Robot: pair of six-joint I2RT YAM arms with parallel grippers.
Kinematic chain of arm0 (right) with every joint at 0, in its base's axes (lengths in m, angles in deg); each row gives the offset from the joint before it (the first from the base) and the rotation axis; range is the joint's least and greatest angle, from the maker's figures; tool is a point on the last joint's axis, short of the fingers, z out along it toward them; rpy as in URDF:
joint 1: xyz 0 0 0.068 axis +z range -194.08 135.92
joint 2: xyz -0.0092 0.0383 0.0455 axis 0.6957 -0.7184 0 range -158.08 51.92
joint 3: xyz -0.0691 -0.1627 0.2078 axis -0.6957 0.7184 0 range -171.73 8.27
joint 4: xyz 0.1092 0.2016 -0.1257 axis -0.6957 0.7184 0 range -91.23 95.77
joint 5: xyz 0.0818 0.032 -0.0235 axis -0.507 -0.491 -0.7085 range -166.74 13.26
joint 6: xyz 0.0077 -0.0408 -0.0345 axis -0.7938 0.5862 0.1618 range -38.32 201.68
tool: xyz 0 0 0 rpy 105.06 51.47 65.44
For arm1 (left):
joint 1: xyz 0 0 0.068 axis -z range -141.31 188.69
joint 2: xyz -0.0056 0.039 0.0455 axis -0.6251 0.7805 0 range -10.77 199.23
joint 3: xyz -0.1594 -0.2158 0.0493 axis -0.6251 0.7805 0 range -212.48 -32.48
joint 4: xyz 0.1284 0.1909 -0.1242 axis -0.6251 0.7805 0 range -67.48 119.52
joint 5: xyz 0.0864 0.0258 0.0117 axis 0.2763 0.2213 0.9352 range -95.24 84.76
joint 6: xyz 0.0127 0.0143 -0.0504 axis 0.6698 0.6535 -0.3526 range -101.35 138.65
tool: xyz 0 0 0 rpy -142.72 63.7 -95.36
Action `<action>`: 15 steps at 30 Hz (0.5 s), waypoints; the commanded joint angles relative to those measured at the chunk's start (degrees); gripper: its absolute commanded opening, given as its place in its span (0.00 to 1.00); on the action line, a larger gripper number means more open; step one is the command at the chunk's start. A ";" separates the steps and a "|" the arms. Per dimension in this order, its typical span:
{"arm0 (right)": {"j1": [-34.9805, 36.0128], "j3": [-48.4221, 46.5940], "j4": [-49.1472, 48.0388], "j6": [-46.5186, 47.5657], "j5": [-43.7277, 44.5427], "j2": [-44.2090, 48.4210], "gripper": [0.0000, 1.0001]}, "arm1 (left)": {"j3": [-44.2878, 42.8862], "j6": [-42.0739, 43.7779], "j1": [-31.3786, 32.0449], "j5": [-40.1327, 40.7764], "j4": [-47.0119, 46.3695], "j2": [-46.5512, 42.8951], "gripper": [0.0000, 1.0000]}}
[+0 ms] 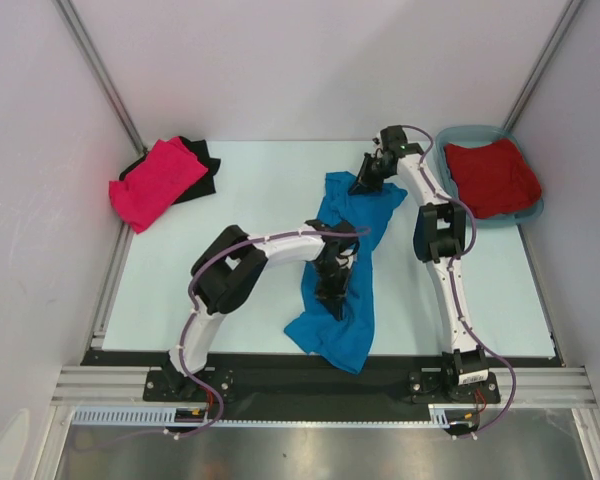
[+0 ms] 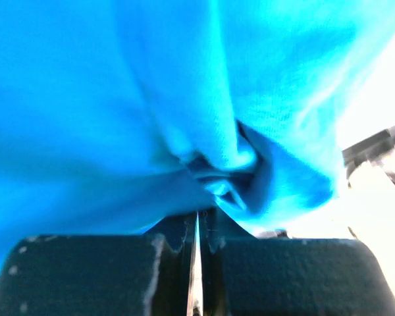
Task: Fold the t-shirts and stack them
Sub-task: Fold the tshirt
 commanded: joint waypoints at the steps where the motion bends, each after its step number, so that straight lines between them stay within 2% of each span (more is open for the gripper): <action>1: -0.18 2.66 -2.11 1.22 1.09 10.22 0.04 | -6.05 -0.94 -2.36 24.76 3.99 -5.53 0.04; 3: -0.44 4.86 -2.74 1.30 1.52 14.12 0.07 | -10.25 -0.86 -2.98 30.18 7.59 -8.35 0.04; 6: -1.49 6.63 -1.08 1.39 3.10 18.44 0.24 | -15.80 0.90 -4.56 38.79 10.50 -10.46 0.07; 8: -1.93 6.72 0.68 1.39 4.41 19.76 0.25 | -18.70 2.65 -6.14 41.52 10.78 -11.08 0.11; 9: -2.28 6.63 2.00 1.56 4.34 20.03 0.36 | -19.41 2.92 -7.01 41.79 11.13 -11.34 0.12; 10: -2.55 6.72 2.79 1.83 4.86 20.29 0.41 | -20.03 2.93 -9.11 41.27 10.96 -11.35 0.13; 13: -2.81 7.59 5.70 2.18 6.88 21.87 0.48 | -19.77 4.07 -14.38 36.36 8.15 -11.26 0.15; 15: -2.81 9.79 7.44 2.44 8.63 23.71 0.58 | -19.24 4.68 -17.11 31.63 5.26 -11.00 0.22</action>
